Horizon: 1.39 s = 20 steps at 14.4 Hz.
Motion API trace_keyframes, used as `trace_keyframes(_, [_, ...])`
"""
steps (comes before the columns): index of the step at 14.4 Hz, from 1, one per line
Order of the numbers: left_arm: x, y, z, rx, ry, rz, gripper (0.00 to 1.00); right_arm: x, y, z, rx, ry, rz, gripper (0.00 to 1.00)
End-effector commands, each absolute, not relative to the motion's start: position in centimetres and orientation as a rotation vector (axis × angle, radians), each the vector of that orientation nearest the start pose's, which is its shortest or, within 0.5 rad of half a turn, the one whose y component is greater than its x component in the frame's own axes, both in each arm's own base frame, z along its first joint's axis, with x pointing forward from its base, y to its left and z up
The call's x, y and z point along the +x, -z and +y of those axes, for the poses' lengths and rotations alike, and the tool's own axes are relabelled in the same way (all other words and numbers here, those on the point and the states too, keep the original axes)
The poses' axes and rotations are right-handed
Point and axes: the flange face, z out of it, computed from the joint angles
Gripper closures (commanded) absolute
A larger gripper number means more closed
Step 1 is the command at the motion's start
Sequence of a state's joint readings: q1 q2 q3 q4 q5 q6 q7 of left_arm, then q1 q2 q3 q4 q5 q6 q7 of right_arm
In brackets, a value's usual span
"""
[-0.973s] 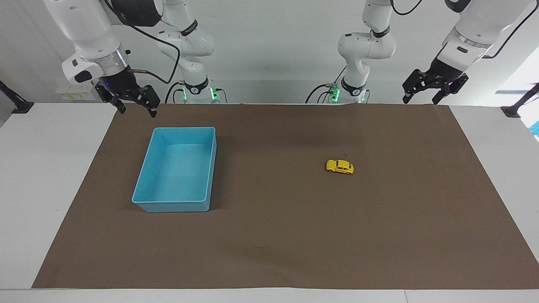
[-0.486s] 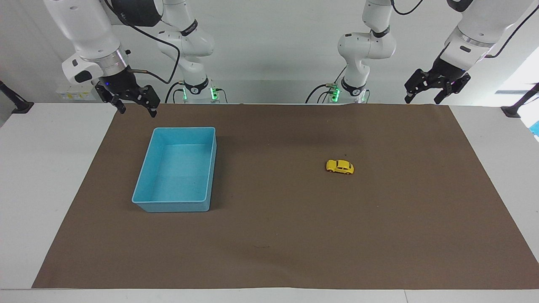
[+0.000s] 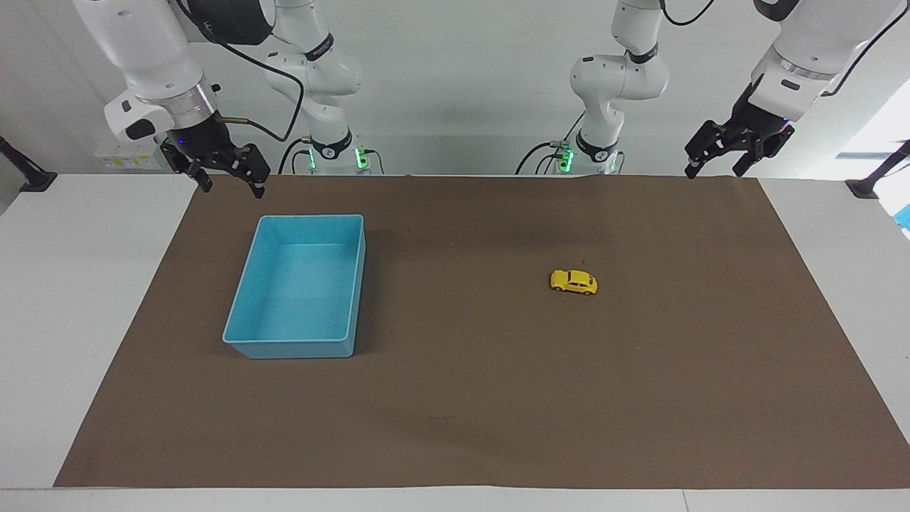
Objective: Wind up and store yellow beetle car
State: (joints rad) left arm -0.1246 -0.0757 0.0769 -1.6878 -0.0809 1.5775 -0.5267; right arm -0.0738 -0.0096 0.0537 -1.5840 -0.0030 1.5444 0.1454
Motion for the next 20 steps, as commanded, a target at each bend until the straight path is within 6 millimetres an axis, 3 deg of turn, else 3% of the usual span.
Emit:
trace_keyframes(1, [52.8,-57.0,-2.8,-3.019,-0.109,-1.055,0.0,54.6,-62.2,-1.2,-3.119,-0.025,0.257,0.0])
trace_keyframes(4, [52.9,-54.6,-1.9,-2.871,-0.123,-1.388,0.0,54.6,-62.2,-1.2,-3.119,-0.025,0.257,0.0])
trace_keyframes(9, [53.3,-51.4,-2.6,-2.506,-0.09,-1.982,0.0,54.6,-62.2,-1.2,-3.119,-0.025,0.257,0.0])
trace_keyframes(11, [53.4,-49.6,-3.5,-2.397,-0.057,-2.139,0.0,54.6,-62.2,-1.2,-3.119,-0.025,0.257,0.0])
trace_keyframes(13, [53.7,-47.2,-4.5,-2.358,-0.067,-2.166,0.0,54.6,-62.2,-1.2,-3.119,-0.025,0.257,0.0])
trace_keyframes(15, [54.2,-45.1,-6.7,-2.303,-0.07,-2.222,0.0,54.6,-62.3,-1.2,-3.119,-0.023,0.257,0.0])
trace_keyframes(18, [55.2,-39.7,-12.2,-2.207,-0.077,-2.284,0.0,54.6,-62.2,-1.2,-3.119,-0.025,0.257,0.0])
trace_keyframes(20, [55.0,-37.1,-14.5,-2.179,-0.083,-2.29,0.0,54.6,-62.2,-1.2,-3.119,-0.025,0.257,0.0])
